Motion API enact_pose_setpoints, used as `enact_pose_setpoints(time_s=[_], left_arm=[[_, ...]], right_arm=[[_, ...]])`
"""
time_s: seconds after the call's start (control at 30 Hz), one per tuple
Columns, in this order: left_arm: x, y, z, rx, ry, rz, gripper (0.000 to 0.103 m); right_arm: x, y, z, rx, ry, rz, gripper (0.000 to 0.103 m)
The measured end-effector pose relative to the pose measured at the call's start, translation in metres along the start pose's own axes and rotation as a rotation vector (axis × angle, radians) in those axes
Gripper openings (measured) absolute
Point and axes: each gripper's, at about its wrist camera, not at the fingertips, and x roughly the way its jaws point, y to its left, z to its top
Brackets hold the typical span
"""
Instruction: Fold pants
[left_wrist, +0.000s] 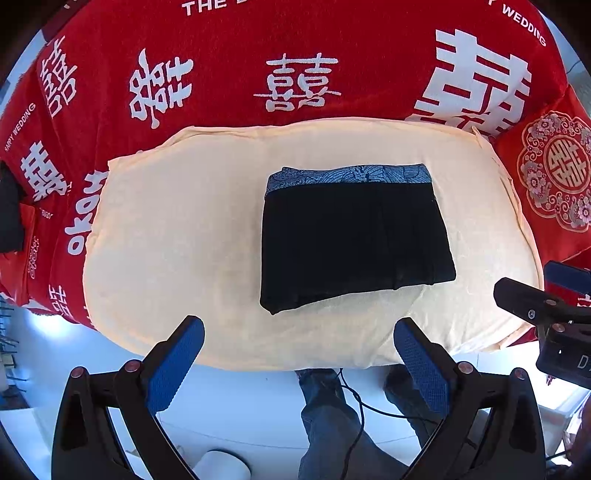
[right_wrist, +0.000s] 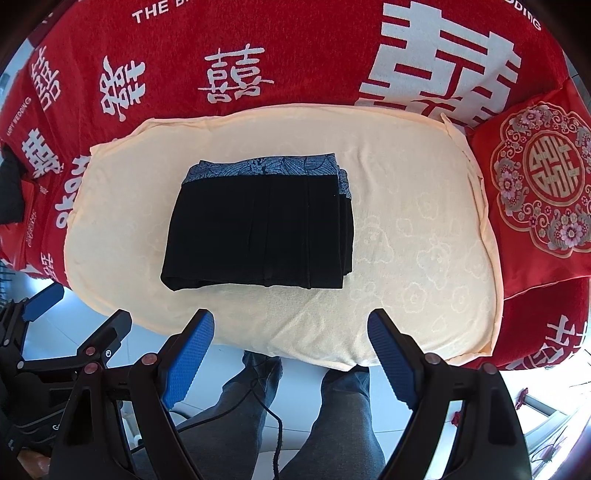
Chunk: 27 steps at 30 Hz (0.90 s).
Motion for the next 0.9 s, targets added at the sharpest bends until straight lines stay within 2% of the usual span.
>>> enact_pose_setpoints(time_s=[0.9], left_arm=[[-0.0008,-0.0049,0.0056,0.021,-0.021,-0.021,0.103]], right_arm=[[0.0057,0.0064,0.0087,-0.028,0.009,-0.008,0.088]])
